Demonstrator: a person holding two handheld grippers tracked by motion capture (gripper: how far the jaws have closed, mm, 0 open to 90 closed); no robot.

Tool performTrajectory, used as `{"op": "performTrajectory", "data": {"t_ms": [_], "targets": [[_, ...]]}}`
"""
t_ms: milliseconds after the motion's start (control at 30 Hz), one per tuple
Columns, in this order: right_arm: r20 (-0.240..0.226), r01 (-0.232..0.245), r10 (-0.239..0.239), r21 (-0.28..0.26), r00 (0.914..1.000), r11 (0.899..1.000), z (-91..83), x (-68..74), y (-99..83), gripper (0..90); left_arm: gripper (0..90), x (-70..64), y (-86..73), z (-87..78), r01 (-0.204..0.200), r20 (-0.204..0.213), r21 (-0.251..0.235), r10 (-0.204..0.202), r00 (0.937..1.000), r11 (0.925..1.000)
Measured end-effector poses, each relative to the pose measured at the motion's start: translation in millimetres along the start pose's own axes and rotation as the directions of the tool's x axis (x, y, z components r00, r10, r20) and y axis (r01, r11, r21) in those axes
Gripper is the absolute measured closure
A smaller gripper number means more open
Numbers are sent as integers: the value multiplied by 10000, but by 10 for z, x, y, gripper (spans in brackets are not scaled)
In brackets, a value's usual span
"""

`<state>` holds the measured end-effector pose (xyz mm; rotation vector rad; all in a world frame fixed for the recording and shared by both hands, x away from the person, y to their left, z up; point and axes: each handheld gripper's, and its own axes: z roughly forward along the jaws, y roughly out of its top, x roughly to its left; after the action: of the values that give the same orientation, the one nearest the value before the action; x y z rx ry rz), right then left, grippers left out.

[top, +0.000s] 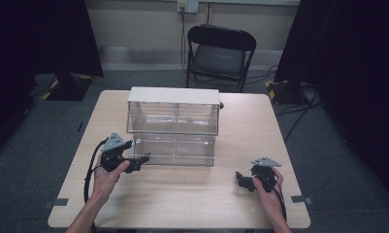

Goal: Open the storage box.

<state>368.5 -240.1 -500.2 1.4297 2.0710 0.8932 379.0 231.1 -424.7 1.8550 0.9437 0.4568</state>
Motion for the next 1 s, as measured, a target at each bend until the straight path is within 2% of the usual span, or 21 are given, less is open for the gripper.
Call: {"op": "performTrajectory", "data": {"t_ms": [267,600,767,1000], "targets": [[0,-5,5,1,10000,10000,0,0,0,115,155,-15,22,0,-10,-99,-138,9,10000,9999],[1,-1,1,1,10000,10000,0,0,0,115,153,5,41,14,84,-68,-84,-84,9999,9999],[1,-1,1,1,10000,10000,0,0,0,115,155,5,45,11,95,-209,-64,-96,9997,9999],[1,-3,3,2,10000,10000,0,0,0,115,155,15,47,12,162,-113,-61,-163,9998,9999]]}}
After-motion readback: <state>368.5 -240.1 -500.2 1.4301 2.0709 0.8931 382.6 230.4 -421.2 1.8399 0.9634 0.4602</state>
